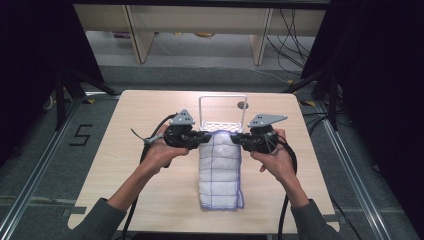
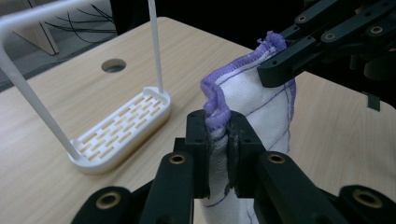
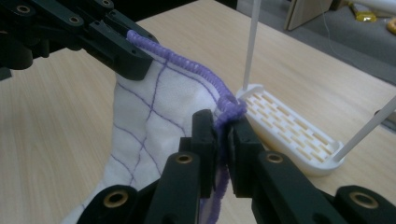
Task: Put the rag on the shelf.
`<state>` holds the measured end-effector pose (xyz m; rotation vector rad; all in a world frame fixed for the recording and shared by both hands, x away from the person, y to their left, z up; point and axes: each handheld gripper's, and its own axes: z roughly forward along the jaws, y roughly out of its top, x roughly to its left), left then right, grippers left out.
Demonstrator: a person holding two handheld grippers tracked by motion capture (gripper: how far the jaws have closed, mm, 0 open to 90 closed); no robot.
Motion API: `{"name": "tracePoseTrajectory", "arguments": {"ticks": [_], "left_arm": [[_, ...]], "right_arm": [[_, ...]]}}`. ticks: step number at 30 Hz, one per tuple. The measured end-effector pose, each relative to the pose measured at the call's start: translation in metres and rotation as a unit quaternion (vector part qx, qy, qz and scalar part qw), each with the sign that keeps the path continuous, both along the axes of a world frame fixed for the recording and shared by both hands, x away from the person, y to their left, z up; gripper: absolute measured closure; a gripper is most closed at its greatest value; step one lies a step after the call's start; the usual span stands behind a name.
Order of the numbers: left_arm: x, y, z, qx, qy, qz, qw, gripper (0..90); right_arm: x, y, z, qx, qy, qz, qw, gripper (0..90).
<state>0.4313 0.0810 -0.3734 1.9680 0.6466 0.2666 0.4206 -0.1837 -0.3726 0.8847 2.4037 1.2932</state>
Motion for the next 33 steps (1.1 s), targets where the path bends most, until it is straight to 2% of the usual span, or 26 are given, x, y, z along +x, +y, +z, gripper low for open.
{"name": "tracePoseTrajectory", "arguments": {"ticks": [5,7,10,13,15,17,19,22,25,29,30,33], "left_arm": [[0.005,-0.001,0.029,-0.001,-0.009,0.000,1.0000,80.2],[0.010,-0.001,0.039,-0.004,-0.010,0.004,0.9999,80.3],[0.018,-0.001,0.054,-0.011,-0.004,0.010,0.9999,80.2],[0.030,-0.002,0.070,0.004,-0.009,0.025,0.9996,80.2],[0.036,-0.003,0.078,0.005,-0.012,0.033,0.9994,80.3],[0.044,-0.004,0.084,0.005,-0.015,0.040,0.9991,80.3],[0.052,-0.003,0.090,0.001,-0.017,0.049,0.9986,80.3],[0.062,-0.003,0.097,0.009,-0.032,0.053,0.9980,80.2],[0.071,-0.003,0.101,-0.005,-0.036,0.060,0.9975,80.2],[0.083,-0.002,0.104,-0.012,-0.039,0.071,0.9967,80.1],[0.085,-0.003,0.104,-0.014,-0.039,0.074,0.9964,80.1],[0.093,-0.005,0.107,-0.019,-0.046,0.080,0.9956,80.1]], "right_arm": [[0.002,0.000,0.023,0.006,-0.024,0.003,0.9997,83.5],[0.005,0.001,0.035,0.015,-0.027,-0.006,0.9995,83.6],[0.013,-0.001,0.049,0.018,-0.034,-0.006,0.9992,83.7],[0.024,-0.002,0.063,0.031,-0.046,-0.017,0.9983,83.8],[0.033,-0.003,0.072,0.032,-0.053,-0.023,0.9978,83.9],[0.040,-0.002,0.078,0.035,-0.050,-0.030,0.9977,83.9],[0.048,-0.003,0.085,0.034,-0.055,-0.034,0.9973,83.9],[0.061,-0.003,0.093,0.039,-0.061,-0.046,0.9963,83.9],[0.069,-0.003,0.099,0.040,-0.059,-0.050,0.9962,83.9],[0.080,-0.002,0.108,0.036,-0.066,-0.053,0.9957,83.9],[0.082,-0.001,0.108,0.042,-0.068,-0.057,0.9952,83.9],[0.089,-0.002,0.112,0.043,-0.062,-0.063,0.9952,83.9]]}}
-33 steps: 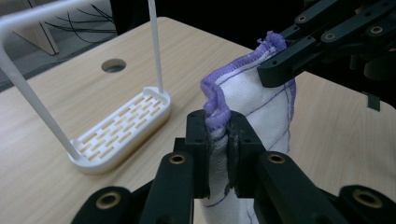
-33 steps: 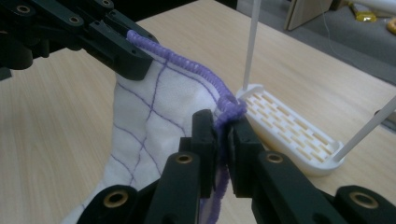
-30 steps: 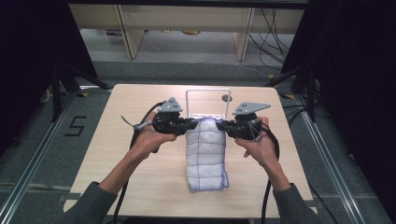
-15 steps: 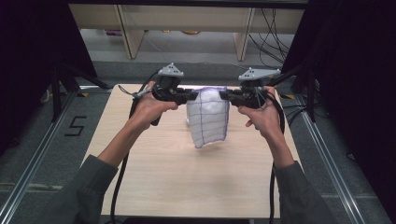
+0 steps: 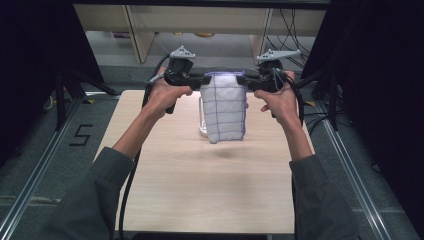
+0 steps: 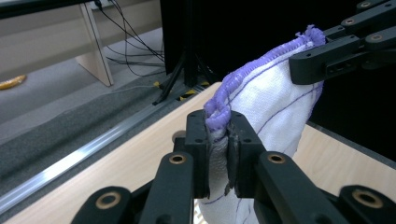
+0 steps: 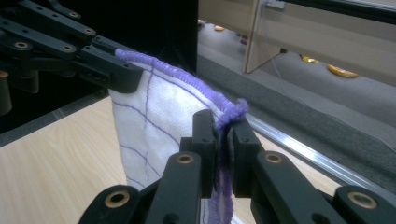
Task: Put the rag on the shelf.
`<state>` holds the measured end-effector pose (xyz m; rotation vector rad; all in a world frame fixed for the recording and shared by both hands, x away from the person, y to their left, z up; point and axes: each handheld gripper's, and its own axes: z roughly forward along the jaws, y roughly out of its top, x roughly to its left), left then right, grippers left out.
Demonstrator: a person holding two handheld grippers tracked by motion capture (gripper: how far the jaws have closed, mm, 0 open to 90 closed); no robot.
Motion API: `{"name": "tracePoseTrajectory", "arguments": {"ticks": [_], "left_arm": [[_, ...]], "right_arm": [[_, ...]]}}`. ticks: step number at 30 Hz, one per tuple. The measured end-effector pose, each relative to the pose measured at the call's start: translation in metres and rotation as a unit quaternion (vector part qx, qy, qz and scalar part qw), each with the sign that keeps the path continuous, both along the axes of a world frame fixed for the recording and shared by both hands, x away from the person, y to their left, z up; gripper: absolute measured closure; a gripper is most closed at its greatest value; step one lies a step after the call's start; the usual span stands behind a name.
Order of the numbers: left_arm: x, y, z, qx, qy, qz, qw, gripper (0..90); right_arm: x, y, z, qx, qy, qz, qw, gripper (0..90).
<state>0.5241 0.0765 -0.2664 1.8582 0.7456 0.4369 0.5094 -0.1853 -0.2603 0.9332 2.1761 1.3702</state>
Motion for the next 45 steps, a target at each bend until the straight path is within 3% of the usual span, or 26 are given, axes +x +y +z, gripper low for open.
{"name": "tracePoseTrajectory", "arguments": {"ticks": [1,8,10,15,19,21,27,35,42,45], "left_arm": [[0.001,-0.001,0.002,0.004,0.000,0.004,1.0000,80.1],[0.026,-0.007,0.003,-0.023,-0.006,0.028,0.9993,80.1],[0.032,-0.009,0.004,-0.032,-0.007,0.034,0.9989,80.1],[0.045,-0.013,0.009,-0.035,-0.011,0.054,0.9978,79.8],[0.058,-0.015,0.009,-0.037,-0.023,0.069,0.9967,78.5],[0.066,-0.015,0.002,-0.050,-0.017,0.083,0.9952,78.2],[0.088,-0.016,-0.021,-0.047,0.003,0.107,0.9931,78.4],[0.103,-0.021,-0.040,-0.036,0.017,0.112,0.9929,78.3],[0.110,-0.022,-0.068,-0.018,0.045,0.114,0.9923,78.0],[0.110,-0.022,-0.076,-0.014,0.056,0.114,0.9917,76.8]], "right_arm": [[0.003,0.000,0.000,0.001,-0.005,-0.004,1.0000,83.9],[0.027,-0.001,0.000,0.011,-0.008,-0.029,0.9995,83.8],[0.033,-0.001,0.001,0.019,0.005,-0.035,0.9992,83.8],[0.055,-0.002,0.004,0.026,-0.011,-0.056,0.9980,83.7],[0.071,0.000,0.002,0.031,-0.004,-0.070,0.9970,83.5],[0.078,0.001,-0.001,0.034,0.000,-0.078,0.9964,83.4],[0.094,0.009,-0.015,0.025,0.007,-0.086,0.9959,83.3],[0.119,0.012,-0.043,0.003,0.044,-0.105,0.9935,83.1],[0.127,0.013,-0.057,-0.018,0.072,-0.104,0.9918,81.7],[0.128,0.014,-0.062,-0.026,0.090,-0.110,0.9894,78.8]]}}
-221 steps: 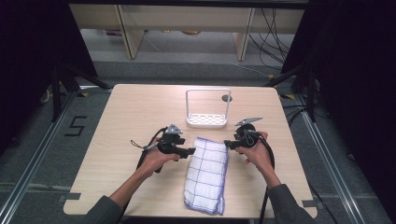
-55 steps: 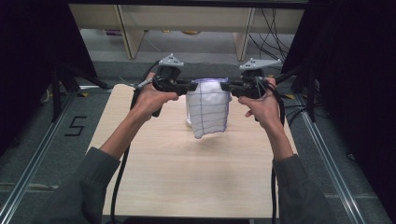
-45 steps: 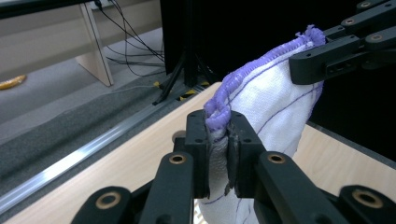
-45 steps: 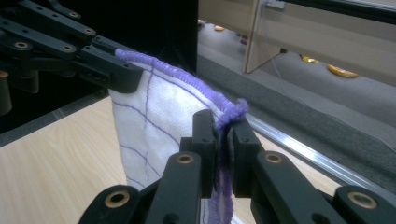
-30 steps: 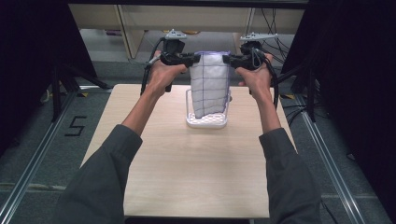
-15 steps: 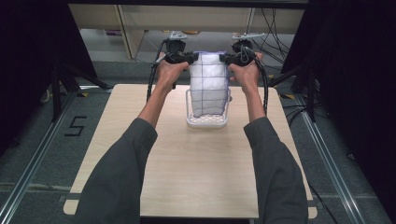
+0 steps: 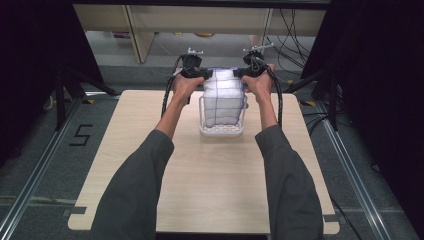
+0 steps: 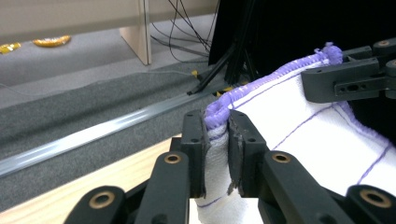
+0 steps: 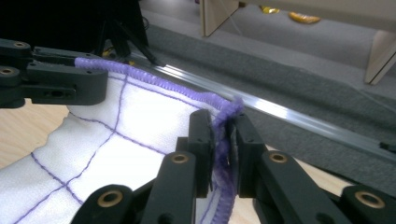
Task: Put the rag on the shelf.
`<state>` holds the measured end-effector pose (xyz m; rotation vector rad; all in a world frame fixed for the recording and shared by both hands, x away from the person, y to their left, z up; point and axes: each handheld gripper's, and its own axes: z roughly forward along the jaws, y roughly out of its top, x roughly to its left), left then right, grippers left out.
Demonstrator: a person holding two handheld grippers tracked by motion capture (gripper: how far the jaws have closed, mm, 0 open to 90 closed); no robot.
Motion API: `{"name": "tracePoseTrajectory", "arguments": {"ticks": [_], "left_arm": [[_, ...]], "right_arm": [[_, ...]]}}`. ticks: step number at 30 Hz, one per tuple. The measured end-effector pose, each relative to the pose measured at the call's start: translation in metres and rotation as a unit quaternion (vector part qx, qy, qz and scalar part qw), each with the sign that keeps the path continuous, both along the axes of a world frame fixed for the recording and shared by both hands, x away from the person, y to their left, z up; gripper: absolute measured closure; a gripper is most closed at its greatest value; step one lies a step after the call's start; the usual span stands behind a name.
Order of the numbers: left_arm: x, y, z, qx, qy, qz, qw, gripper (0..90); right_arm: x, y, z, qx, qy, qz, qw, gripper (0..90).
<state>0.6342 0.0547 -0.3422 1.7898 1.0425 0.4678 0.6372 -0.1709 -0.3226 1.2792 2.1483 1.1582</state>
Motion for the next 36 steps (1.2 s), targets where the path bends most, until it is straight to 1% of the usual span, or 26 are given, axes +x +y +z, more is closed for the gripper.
{"name": "tracePoseTrajectory", "arguments": {"ticks": [1,2,3,4,5,6,8,9,10,11,12,13,15,16,18,19,22,23,25,27,28,29,31,32,35,36], "left_arm": [[0.000,0.002,-0.001,0.002,0.006,0.000,1.0000,75.4],[-0.001,0.003,-0.003,-0.007,0.008,0.002,0.9999,72.7],[-0.002,0.004,-0.003,-0.003,0.008,0.001,1.0000,71.1],[-0.003,0.006,-0.003,-0.001,0.007,0.002,1.0000,70.7],[-0.005,0.008,-0.002,-0.003,0.008,0.003,1.0000,69.8],[-0.006,0.011,0.000,0.001,0.010,0.004,0.9999,68.0],[-0.009,0.016,0.004,0.001,0.012,0.002,0.9999,66.2],[-0.011,0.019,0.005,0.002,0.012,0.002,0.9999,65.9],[-0.013,0.021,0.006,0.002,0.012,0.001,0.9999,65.5],[-0.015,0.023,0.008,-0.001,0.018,0.000,0.9998,64.7],[-0.017,0.026,0.009,0.004,0.020,-0.002,0.9998,63.8],[-0.019,0.029,0.010,0.005,0.021,-0.001,0.9998,63.5],[-0.023,0.034,0.010,0.005,0.025,-0.001,0.9997,62.5],[-0.025,0.038,0.011,0.010,0.030,-0.005,0.9995,61.8],[-0.029,0.042,0.011,0.015,0.038,-0.012,0.9991,60.4],[-0.033,0.044,0.011,0.018,0.039,-0.015,0.9990,59.6],[-0.041,0.048,0.009,0.015,0.047,-0.025,0.9985,57.3],[-0.044,0.049,0.009,0.017,0.051,-0.029,0.9981,55.5],[-0.052,0.051,0.009,0.030,0.053,-0.038,0.9974,51.9],[-0.059,0.053,0.010,0.022,0.052,-0.039,0.9976,48.7],[-0.063,0.055,0.010,0.014,0.054,-0.042,0.9976,47.3],[-0.069,0.056,0.011,0.011,0.054,-0.046,0.9974,46.1],[-0.077,0.059,0.013,0.011,0.051,-0.048,0.9975,43.9],[-0.080,0.060,0.013,0.012,0.051,-0.051,0.9973,43.0],[-0.097,0.065,0.014,0.018,0.047,-0.055,0.9972,41.2],[-0.100,0.067,0.013,0.016,0.047,-0.056,0.9972,40.6]], "right_arm": [[0.002,0.000,-0.003,-0.001,0.002,0.007,1.0000,74.8],[0.003,0.001,-0.006,-0.002,0.006,0.008,1.0000,67.7],[0.002,0.002,-0.007,-0.009,0.015,0.000,0.9998,63.5],[0.002,0.001,-0.008,-0.020,0.007,-0.002,0.9998,64.4],[0.001,0.000,-0.009,-0.013,0.010,-0.003,0.9999,64.3],[0.002,-0.002,-0.010,-0.006,0.008,0.001,0.9999,63.2],[0.000,-0.004,-0.010,-0.007,0.007,-0.005,0.9999,60.9],[-0.002,-0.005,-0.009,-0.003,0.014,-0.008,0.9999,60.4],[-0.002,-0.007,-0.009,-0.003,0.011,-0.006,0.9999,59.3],[-0.005,-0.008,-0.008,0.001,0.013,-0.014,0.9998,58.7],[-0.005,-0.010,-0.007,0.001,0.008,-0.008,0.9999,58.1],[-0.009,-0.011,-0.005,0.002,0.016,-0.010,0.9998,56.8],[-0.013,-0.014,-0.004,-0.001,-0.003,-0.004,1.0000,54.8],[-0.017,-0.014,-0.002,0.004,0.008,-0.015,0.9998,53.9],[-0.020,-0.019,0.000,0.000,0.005,-0.013,0.9999,53.3],[-0.021,-0.021,0.001,0.000,-0.006,-0.007,1.0000,53.0],[-0.027,-0.025,0.005,-0.010,0.001,-0.008,0.9999,51.4],[-0.029,-0.026,0.006,-0.013,-0.009,-0.002,0.9999,51.3],[-0.036,-0.027,0.009,-0.008,-0.012,0.002,0.9999,51.3],[-0.043,-0.027,0.011,-0.015,-0.017,0.012,0.9997,50.0],[-0.047,-0.026,0.012,-0.015,-0.013,0.007,0.9998,49.4],[-0.049,-0.026,0.012,-0.018,-0.019,0.014,0.9996,48.3],[-0.057,-0.026,0.014,-0.015,-0.015,0.019,0.9996,47.2],[-0.059,-0.027,0.014,-0.018,-0.025,0.026,0.9992,46.6],[-0.070,-0.028,0.017,-0.016,-0.019,0.033,0.9991,44.2],[-0.075,-0.028,0.017,-0.013,-0.025,0.037,0.9989,43.4]]}}
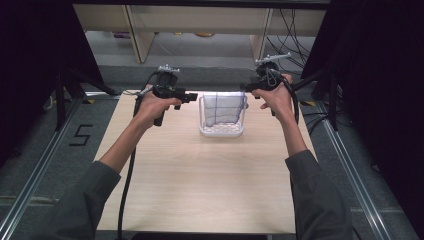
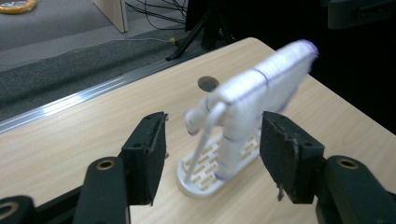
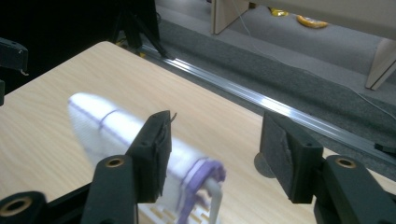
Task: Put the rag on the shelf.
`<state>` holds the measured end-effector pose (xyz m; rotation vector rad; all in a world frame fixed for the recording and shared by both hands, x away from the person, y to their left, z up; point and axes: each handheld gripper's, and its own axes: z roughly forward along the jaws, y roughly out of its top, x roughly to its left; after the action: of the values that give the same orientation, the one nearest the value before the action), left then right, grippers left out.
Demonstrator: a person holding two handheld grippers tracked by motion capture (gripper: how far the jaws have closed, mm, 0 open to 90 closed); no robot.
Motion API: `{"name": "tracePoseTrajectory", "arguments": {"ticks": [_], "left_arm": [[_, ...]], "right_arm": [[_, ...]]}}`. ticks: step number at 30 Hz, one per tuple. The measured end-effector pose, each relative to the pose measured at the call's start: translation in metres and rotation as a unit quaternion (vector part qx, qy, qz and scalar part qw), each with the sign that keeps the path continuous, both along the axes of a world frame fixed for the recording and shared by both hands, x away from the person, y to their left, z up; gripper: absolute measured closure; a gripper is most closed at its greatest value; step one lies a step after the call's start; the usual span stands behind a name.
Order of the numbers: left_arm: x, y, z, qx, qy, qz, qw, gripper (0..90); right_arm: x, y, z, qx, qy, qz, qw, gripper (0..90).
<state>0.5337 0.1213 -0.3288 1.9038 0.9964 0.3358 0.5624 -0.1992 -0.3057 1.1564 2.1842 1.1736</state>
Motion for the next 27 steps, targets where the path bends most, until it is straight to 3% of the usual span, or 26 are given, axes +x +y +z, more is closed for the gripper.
{"name": "tracePoseTrajectory", "arguments": {"ticks": [2,7,8,9,13,16,20,27], "left_arm": [[-0.010,0.004,-0.001,0.000,-0.004,-0.005,1.0000,40.1],[-0.034,0.013,-0.009,-0.004,-0.007,-0.012,0.9999,38.5],[-0.037,0.014,-0.011,-0.008,-0.007,-0.012,0.9999,38.0],[-0.042,0.016,-0.014,0.001,-0.008,-0.017,0.9998,37.9],[-0.060,0.021,-0.023,0.002,-0.009,-0.029,0.9995,36.1],[-0.075,0.027,-0.031,-0.014,-0.005,-0.034,0.9993,35.0],[-0.093,0.035,-0.040,-0.027,-0.009,-0.032,0.9991,34.4],[-0.115,0.040,-0.057,-0.016,-0.005,-0.045,0.9989,34.2]], "right_arm": [[-0.008,-0.001,0.002,-0.002,0.003,0.001,1.0000,42.2],[-0.029,-0.007,-0.002,0.000,-0.017,0.015,0.9997,40.6],[-0.035,-0.008,-0.003,0.001,-0.011,0.020,0.9997,40.6],[-0.038,-0.009,-0.003,-0.004,-0.013,0.020,0.9997,40.4],[-0.055,-0.015,-0.009,0.027,-0.017,0.025,0.9992,39.4],[-0.069,-0.020,-0.015,0.042,-0.021,0.033,0.9984,39.3],[-0.081,-0.027,-0.031,0.051,-0.021,0.044,0.9975,38.8],[-0.097,-0.031,-0.048,0.056,-0.011,0.046,0.9973,38.1]]}}
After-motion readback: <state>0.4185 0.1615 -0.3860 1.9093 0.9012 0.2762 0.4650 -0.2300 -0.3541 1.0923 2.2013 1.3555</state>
